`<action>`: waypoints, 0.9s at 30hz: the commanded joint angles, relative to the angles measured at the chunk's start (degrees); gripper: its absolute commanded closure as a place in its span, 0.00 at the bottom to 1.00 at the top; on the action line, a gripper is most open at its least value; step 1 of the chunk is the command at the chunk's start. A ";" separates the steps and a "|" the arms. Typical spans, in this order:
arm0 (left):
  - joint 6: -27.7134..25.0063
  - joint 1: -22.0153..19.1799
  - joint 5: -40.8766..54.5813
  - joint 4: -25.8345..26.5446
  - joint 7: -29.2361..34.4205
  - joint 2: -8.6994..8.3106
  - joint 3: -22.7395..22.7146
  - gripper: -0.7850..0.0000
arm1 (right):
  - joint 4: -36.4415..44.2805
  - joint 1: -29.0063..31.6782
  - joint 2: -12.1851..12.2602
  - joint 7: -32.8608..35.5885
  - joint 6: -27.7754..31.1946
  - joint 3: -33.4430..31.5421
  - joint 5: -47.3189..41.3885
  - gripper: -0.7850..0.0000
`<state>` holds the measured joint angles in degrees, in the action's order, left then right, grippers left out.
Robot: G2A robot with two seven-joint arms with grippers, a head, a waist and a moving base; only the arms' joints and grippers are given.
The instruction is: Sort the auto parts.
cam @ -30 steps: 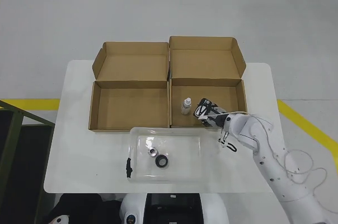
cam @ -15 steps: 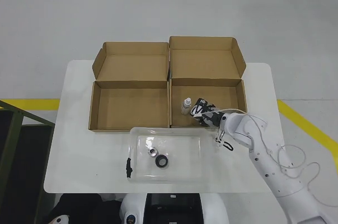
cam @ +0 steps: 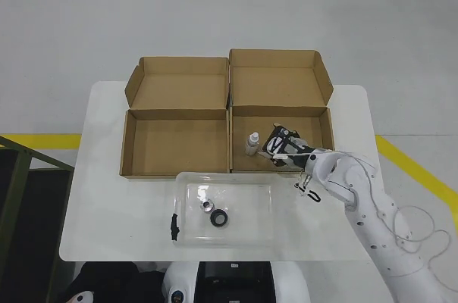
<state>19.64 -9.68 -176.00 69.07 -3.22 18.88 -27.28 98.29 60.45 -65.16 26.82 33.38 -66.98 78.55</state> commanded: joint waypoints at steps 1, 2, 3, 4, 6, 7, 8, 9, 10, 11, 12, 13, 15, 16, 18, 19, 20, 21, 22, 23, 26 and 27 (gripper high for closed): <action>0.00 0.00 0.00 0.00 0.00 0.00 0.00 0.00 | 2.92 1.51 0.27 -0.18 0.52 -0.89 0.20 0.28; 0.00 0.00 0.00 0.00 0.00 0.00 0.00 0.00 | 4.40 2.28 0.41 -0.29 0.79 -1.30 0.26 0.27; 0.00 0.00 0.00 0.00 0.00 0.00 0.00 0.00 | 5.63 3.05 0.53 -0.34 1.06 -1.70 0.30 0.24; 0.00 0.00 0.00 0.00 0.00 0.00 0.00 0.00 | 6.91 3.84 0.65 -0.57 1.31 -2.07 0.15 0.22; 0.00 0.00 0.00 0.00 0.00 0.00 0.00 0.00 | 9.25 5.41 0.85 -0.97 1.80 -2.68 -0.01 0.19; 0.00 0.00 0.00 0.00 0.00 0.00 0.00 0.00 | 10.38 6.23 0.94 -1.24 2.11 -2.84 -0.24 0.18; 0.00 0.00 0.00 0.00 0.00 0.00 0.00 0.00 | 11.40 6.96 1.03 -1.45 2.36 -3.00 -0.26 0.18; 0.00 0.00 0.00 0.00 0.00 0.00 0.00 0.00 | 12.52 7.74 1.10 -1.83 2.85 -2.98 -0.37 0.17; 0.00 0.00 0.00 0.00 0.00 0.00 0.00 0.00 | 13.80 8.50 1.15 -2.76 3.52 -2.88 -0.98 0.15; 0.00 0.00 0.00 0.00 0.00 0.00 0.00 0.00 | 14.87 9.13 1.25 -3.33 4.13 -2.91 -0.65 0.14; 0.00 0.00 0.00 0.00 0.00 0.00 0.00 0.00 | 15.94 9.82 1.33 -3.85 4.95 -2.69 -0.34 0.13; 0.00 0.00 0.00 0.00 0.00 0.00 0.00 0.00 | 16.82 10.43 1.39 -4.64 5.63 -2.47 -0.34 0.12; 0.00 0.00 0.00 0.00 0.00 0.00 0.00 0.00 | 18.42 11.60 1.50 -5.60 7.08 -1.59 0.35 0.11; 0.00 0.00 0.00 0.00 0.00 0.00 0.00 0.00 | 19.02 12.10 1.52 -6.07 7.43 -1.05 0.71 0.09; 0.00 0.00 0.00 0.00 0.00 0.00 0.00 0.00 | 19.90 13.06 1.51 -6.82 8.00 0.35 1.00 0.09; 0.00 0.00 0.00 0.00 0.00 0.00 0.00 0.00 | 20.07 13.37 1.49 -7.10 8.11 1.00 1.25 0.08; 0.00 0.00 0.00 0.00 0.00 0.00 0.00 0.00 | 20.06 13.67 1.46 -7.44 8.38 1.74 1.29 0.08; 0.00 0.00 0.00 0.00 0.00 0.00 0.00 0.00 | 19.90 13.82 1.43 -7.72 8.45 2.35 1.33 0.08; 0.00 0.00 0.00 0.00 0.00 0.00 0.00 0.00 | 19.53 14.03 1.39 -7.84 8.56 3.08 1.42 0.09; 0.00 0.00 0.00 0.00 0.00 0.00 0.00 0.00 | 19.15 14.14 1.35 -7.93 8.67 3.76 1.50 0.09; 0.00 0.00 0.00 0.00 0.00 0.00 0.00 0.00 | 17.48 14.30 1.18 -7.74 8.88 5.85 1.27 0.10; 0.00 0.00 0.00 0.00 0.00 0.00 0.00 0.00 | 16.70 14.32 1.12 -7.47 8.97 6.56 1.26 0.09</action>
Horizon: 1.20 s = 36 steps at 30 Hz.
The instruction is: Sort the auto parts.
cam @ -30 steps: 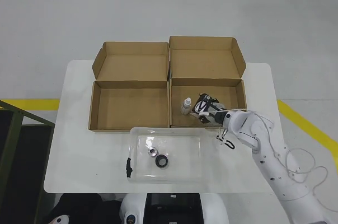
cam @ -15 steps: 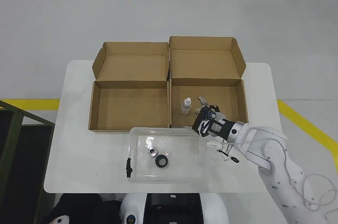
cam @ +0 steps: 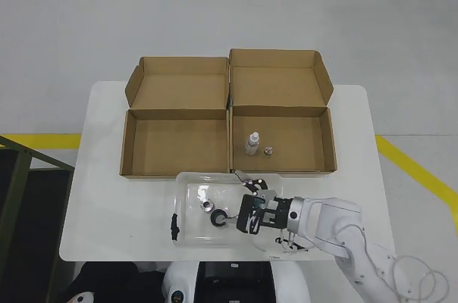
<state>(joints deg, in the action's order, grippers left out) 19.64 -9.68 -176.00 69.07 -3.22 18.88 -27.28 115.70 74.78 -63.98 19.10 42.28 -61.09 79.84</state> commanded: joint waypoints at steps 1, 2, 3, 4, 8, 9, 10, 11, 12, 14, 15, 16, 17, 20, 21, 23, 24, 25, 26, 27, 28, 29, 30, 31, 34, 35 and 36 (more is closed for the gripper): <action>0.00 0.00 0.00 0.00 0.00 0.00 0.00 0.00 | -1.31 -0.15 -0.12 0.44 0.06 1.27 -0.02 0.10; 0.00 0.00 0.00 0.00 0.00 0.00 0.00 0.00 | -2.00 -0.27 -0.18 0.62 0.06 1.86 0.00 0.10; 0.00 0.00 0.00 0.00 0.00 0.00 0.00 0.00 | -2.74 -0.38 -0.25 0.92 -0.09 2.38 0.04 0.11; 0.00 0.00 0.00 0.00 0.00 0.00 0.00 0.00 | -3.18 -0.55 -0.31 1.07 -0.25 2.81 0.06 0.11; 0.00 0.00 0.00 0.00 0.00 0.00 0.00 0.00 | -4.98 -1.06 -0.45 1.96 -0.69 3.93 0.39 0.10; 0.00 0.00 0.00 0.00 0.00 0.00 0.00 0.00 | -5.30 -1.21 -0.47 2.21 -0.75 4.14 0.57 0.10; 0.00 0.00 0.00 0.00 0.00 0.00 0.00 0.00 | -5.69 -1.34 -0.48 2.54 -0.60 4.40 0.76 0.11; 0.00 0.00 0.00 0.00 0.00 0.00 0.00 0.00 | -6.02 -1.51 -0.51 2.75 -0.53 4.61 0.80 0.10; 0.00 0.00 0.00 0.00 0.00 0.00 0.00 0.00 | -6.36 -1.71 -0.53 3.01 -0.35 4.89 0.94 0.10; 0.00 0.00 0.00 0.00 0.00 0.00 0.00 0.00 | -7.23 -2.10 -0.61 3.31 -0.30 5.43 0.97 0.09; 0.00 0.00 0.00 0.00 0.00 0.00 0.00 0.00 | -7.75 -2.29 -0.67 3.40 -0.25 5.78 0.88 0.09; 0.00 0.00 0.00 0.00 0.00 0.00 0.00 0.00 | -8.18 -2.55 -0.74 3.43 -0.29 6.08 0.75 0.09; 0.00 0.00 0.00 0.00 0.00 0.00 0.00 0.00 | -8.66 -2.78 -0.82 3.48 -0.42 6.40 0.57 0.09; 0.00 0.00 0.00 0.00 0.00 0.00 0.00 0.00 | -9.82 -3.43 -1.10 3.54 -0.38 7.76 -0.12 0.09; 0.00 0.00 0.00 0.00 0.00 0.00 0.00 0.00 | -10.13 -3.70 -1.20 3.58 -0.38 8.25 -0.23 0.09; 0.00 0.00 0.00 0.00 0.00 0.00 0.00 0.00 | -11.03 -4.24 -1.42 3.63 -0.48 9.24 -0.36 0.08; 0.00 0.00 0.00 0.00 0.00 0.00 0.00 0.00 | -11.52 -4.59 -1.54 3.59 -0.58 9.66 -0.38 0.08; 0.00 0.00 0.00 0.00 0.00 0.00 0.00 0.00 | -12.17 -4.90 -1.66 3.56 -0.73 10.09 -0.52 0.09; 0.00 0.00 0.00 0.00 0.00 0.00 0.00 0.00 | -12.78 -5.27 -1.79 3.47 -0.86 10.48 -0.70 0.10; 0.00 0.00 0.00 0.00 0.00 0.00 0.00 0.00 | -13.37 -5.68 -1.92 3.35 -0.91 10.85 -0.91 0.10; 0.00 0.00 0.00 0.00 0.00 0.00 0.00 0.00 | -13.94 -6.08 -2.04 3.25 -1.02 11.17 -1.07 0.11; 0.00 0.00 0.00 0.00 0.00 0.00 0.00 0.00 | -14.46 -6.45 -2.16 3.20 -1.10 11.52 -1.17 0.11; 0.00 0.00 0.00 0.00 0.00 0.00 0.00 0.00 | -14.98 -6.77 -2.28 3.14 -1.09 11.88 -1.44 0.12; 0.00 0.00 0.00 0.00 0.00 0.00 0.00 0.00 | -15.44 -7.14 -2.40 3.13 -1.09 12.21 -1.59 0.12; 0.00 0.00 0.00 0.00 0.00 0.00 0.00 0.00 | -16.79 -8.11 -2.77 3.10 -1.03 13.35 -2.01 0.15; 0.00 0.00 0.00 0.00 0.00 0.00 0.00 0.00 | -17.16 -8.38 -2.88 3.07 -1.11 13.67 -2.12 0.17; 0.00 0.00 0.00 0.00 0.00 0.00 0.00 0.00 | -17.47 -8.62 -2.98 3.00 -1.18 13.92 -2.29 0.18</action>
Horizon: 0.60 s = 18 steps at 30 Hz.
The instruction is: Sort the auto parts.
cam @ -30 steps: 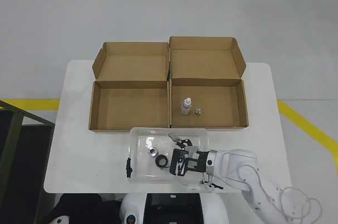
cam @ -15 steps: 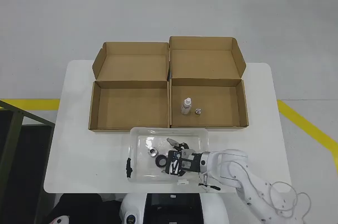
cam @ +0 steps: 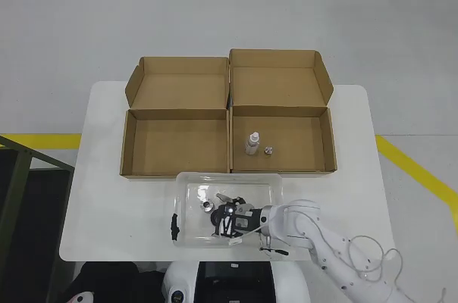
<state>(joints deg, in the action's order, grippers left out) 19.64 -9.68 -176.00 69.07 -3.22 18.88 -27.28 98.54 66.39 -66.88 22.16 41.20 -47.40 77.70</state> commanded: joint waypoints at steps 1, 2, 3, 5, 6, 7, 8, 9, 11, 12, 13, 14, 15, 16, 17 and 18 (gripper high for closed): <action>0.00 0.00 0.00 0.00 0.00 0.00 0.00 0.00 | -0.57 -0.45 -0.18 -0.11 -0.08 0.47 -0.25 0.21; 0.00 0.00 0.00 0.00 0.00 0.00 0.00 0.00 | -0.81 -0.63 -0.25 -0.13 -0.13 0.63 -0.34 0.24; 0.00 0.00 0.00 0.00 0.00 0.00 0.00 0.00 | -0.98 -0.78 -0.30 -0.13 -0.18 0.76 -0.41 0.32; 0.00 0.00 0.00 0.00 0.00 0.00 0.00 0.00 | -1.27 -0.98 -0.37 -0.13 -0.20 0.87 -0.59 0.55; 0.00 0.00 0.00 0.00 0.00 0.00 0.00 0.00 | -1.28 -1.06 -0.37 -0.19 -0.15 0.82 -0.66 0.61; 0.00 0.00 0.00 0.00 0.00 0.00 0.00 0.00 | -1.23 -1.05 -0.35 -0.18 -0.16 0.71 -0.68 0.67; 0.00 0.00 0.00 0.00 0.00 0.00 0.00 0.00 | -1.09 -0.98 -0.32 -0.11 -0.09 0.60 -0.72 0.73; 0.00 0.00 0.00 0.00 0.00 0.00 0.00 0.00 | -0.84 -0.87 -0.27 -0.08 -0.01 0.45 -0.75 0.81; 0.00 0.00 0.00 0.00 0.00 0.00 0.00 0.00 | -0.38 -0.59 -0.14 0.01 0.17 0.10 -0.77 0.86; 0.00 0.00 0.00 0.00 0.00 0.00 0.00 0.00 | -0.08 -0.45 -0.07 0.04 0.27 -0.10 -0.79 0.92; 0.00 0.00 0.00 0.00 0.00 0.00 0.00 0.00 | 0.20 -0.28 0.00 0.05 0.26 -0.35 -0.87 0.97; 0.00 0.00 0.00 0.00 0.00 0.00 0.00 0.00 | 0.63 -0.14 0.08 -0.04 0.18 -0.67 -0.92 1.00; 0.00 0.00 0.00 0.00 0.00 0.00 0.00 0.00 | 0.99 0.07 0.16 -0.12 0.19 -0.96 -1.04 1.00; 0.00 0.00 0.00 0.00 0.00 0.00 0.00 0.00 | 1.36 0.26 0.25 -0.17 0.22 -1.32 -1.17 1.00; 0.00 0.00 0.00 0.00 0.00 0.00 0.00 0.00 | 1.80 0.42 0.36 -0.23 0.25 -1.74 -1.23 1.00; 0.00 0.00 0.00 0.00 0.00 0.00 0.00 0.00 | 2.20 0.65 0.47 -0.29 0.23 -2.16 -1.29 1.00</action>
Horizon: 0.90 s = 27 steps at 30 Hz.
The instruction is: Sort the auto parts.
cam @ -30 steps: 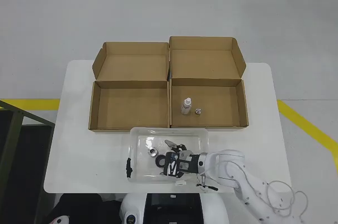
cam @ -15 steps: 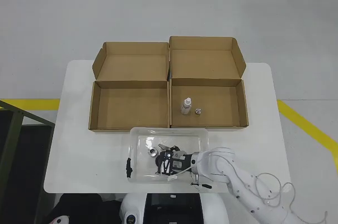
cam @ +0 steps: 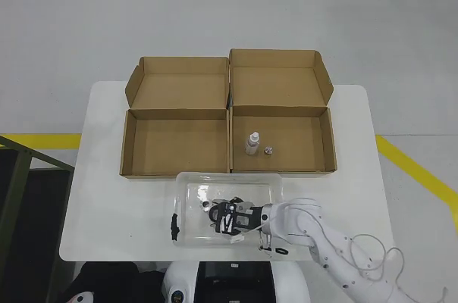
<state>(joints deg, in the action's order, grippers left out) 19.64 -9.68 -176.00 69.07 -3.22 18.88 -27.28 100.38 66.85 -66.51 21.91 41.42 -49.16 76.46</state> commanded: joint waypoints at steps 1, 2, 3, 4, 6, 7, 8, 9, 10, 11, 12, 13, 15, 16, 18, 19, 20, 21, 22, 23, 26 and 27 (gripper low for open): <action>0.00 0.00 0.00 0.00 0.00 0.00 0.00 0.00 | 0.85 0.38 0.21 -0.23 0.03 -0.90 -0.24 1.00; 0.00 0.00 0.00 0.00 0.00 0.00 0.00 0.00 | 1.21 0.65 0.33 -0.42 0.09 -1.37 -0.47 1.00; 0.00 0.00 0.00 0.00 0.00 0.00 0.00 0.00 | 1.54 0.90 0.44 -0.46 0.27 -1.78 -0.65 1.00; 0.00 0.00 0.00 0.00 0.00 0.00 0.00 0.00 | 1.92 1.13 0.55 -0.61 0.24 -2.24 -0.90 1.00; 0.00 0.00 0.00 0.00 0.00 0.00 0.00 0.00 | 2.38 1.69 0.76 -1.50 0.21 -3.37 -1.96 1.00; 0.00 0.00 0.00 0.00 0.00 0.00 0.00 0.00 | 2.47 1.95 0.87 -1.84 0.22 -3.96 -2.32 1.00; 0.00 0.00 0.00 0.00 0.00 0.00 0.00 0.00 | 2.65 2.28 0.98 -2.32 -0.01 -4.55 -2.67 1.00; 0.00 0.00 0.00 0.00 0.00 0.00 0.00 0.00 | 2.92 2.70 1.06 -3.23 -0.20 -5.08 -3.38 1.00; 0.00 0.00 0.00 0.00 0.00 0.00 0.00 0.00 | 3.07 3.10 1.15 -4.12 -0.19 -5.63 -4.00 1.00; 0.00 0.00 0.00 0.00 0.00 0.00 0.00 0.00 | 3.29 3.41 1.26 -4.86 -0.16 -6.26 -4.43 1.00; 0.00 0.00 0.00 0.00 0.00 0.00 0.00 0.00 | 3.66 3.72 1.37 -5.36 -0.08 -6.76 -4.56 1.00; 0.00 0.00 0.00 0.00 0.00 0.00 0.00 0.00 | 4.27 4.14 1.44 -6.51 0.05 -7.16 -5.25 1.00; 0.00 0.00 0.00 0.00 0.00 0.00 0.00 0.00 | 5.25 4.72 1.58 -9.10 0.76 -8.31 -7.55 1.00; 0.00 0.00 0.00 0.00 0.00 0.00 0.00 0.00 | 6.32 4.74 1.68 -9.31 0.78 -8.94 -7.52 1.00; 0.00 0.00 0.00 0.00 0.00 0.00 0.00 0.00 | 8.07 5.05 1.84 -10.34 0.87 -10.12 -8.44 1.00; 0.00 0.00 0.00 0.00 0.00 0.00 0.00 0.00 | 9.27 5.06 1.92 -10.66 1.03 -10.66 -8.68 1.00; 0.00 0.00 0.00 0.00 0.00 0.00 0.00 0.00 | 10.29 5.12 1.99 -10.97 1.13 -11.11 -9.07 1.00; 0.00 0.00 0.00 0.00 0.00 0.00 0.00 0.00 | 11.52 4.89 2.04 -11.15 1.29 -11.56 -9.18 1.00; 0.00 0.00 0.00 0.00 0.00 0.00 0.00 0.00 | 12.28 4.72 2.08 -11.12 1.35 -11.87 -9.18 1.00; 0.00 0.00 0.00 0.00 0.00 0.00 0.00 0.00 | 13.04 4.42 2.09 -11.29 1.22 -12.19 -9.30 1.00; 0.00 0.00 0.00 0.00 0.00 0.00 0.00 0.00 | 14.66 3.32 1.99 -12.50 0.44 -12.91 -10.45 1.00; 0.00 0.00 0.00 0.00 0.00 0.00 0.00 0.00 | 14.89 2.97 1.94 -12.86 0.14 -13.04 -10.90 1.00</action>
<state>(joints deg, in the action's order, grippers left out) 19.64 -9.68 -176.00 69.07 -3.22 18.88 -27.28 115.03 70.18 -64.52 9.44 41.91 -62.06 66.05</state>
